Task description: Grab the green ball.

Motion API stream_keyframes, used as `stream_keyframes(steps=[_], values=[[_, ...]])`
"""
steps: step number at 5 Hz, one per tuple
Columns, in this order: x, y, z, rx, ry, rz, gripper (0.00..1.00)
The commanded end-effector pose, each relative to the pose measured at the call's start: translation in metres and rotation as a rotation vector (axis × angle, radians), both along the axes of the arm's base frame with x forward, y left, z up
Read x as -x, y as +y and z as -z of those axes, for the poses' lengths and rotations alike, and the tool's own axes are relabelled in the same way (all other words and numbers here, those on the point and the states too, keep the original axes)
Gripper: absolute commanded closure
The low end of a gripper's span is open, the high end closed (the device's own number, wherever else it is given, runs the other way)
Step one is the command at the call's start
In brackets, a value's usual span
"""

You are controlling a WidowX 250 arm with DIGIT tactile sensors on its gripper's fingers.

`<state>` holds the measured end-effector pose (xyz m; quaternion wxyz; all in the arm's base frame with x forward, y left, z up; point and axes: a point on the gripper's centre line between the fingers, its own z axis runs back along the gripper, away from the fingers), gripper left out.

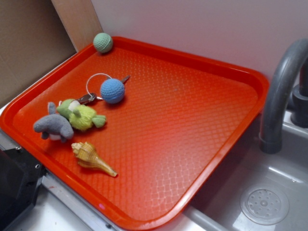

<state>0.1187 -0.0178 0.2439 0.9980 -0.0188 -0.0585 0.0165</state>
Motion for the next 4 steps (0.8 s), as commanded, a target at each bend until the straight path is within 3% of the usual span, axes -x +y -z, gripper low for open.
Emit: stream_keyframes(steps=[1, 3, 4], values=[[0.000, 0.000, 0.000, 0.000, 0.000, 0.000, 0.00], [-0.083, 0.013, 0.046, 0.010, -0.075, -0.290, 0.00], [-0.114, 0.025, 0.067, 0.014, -0.159, -0.377, 0.00]])
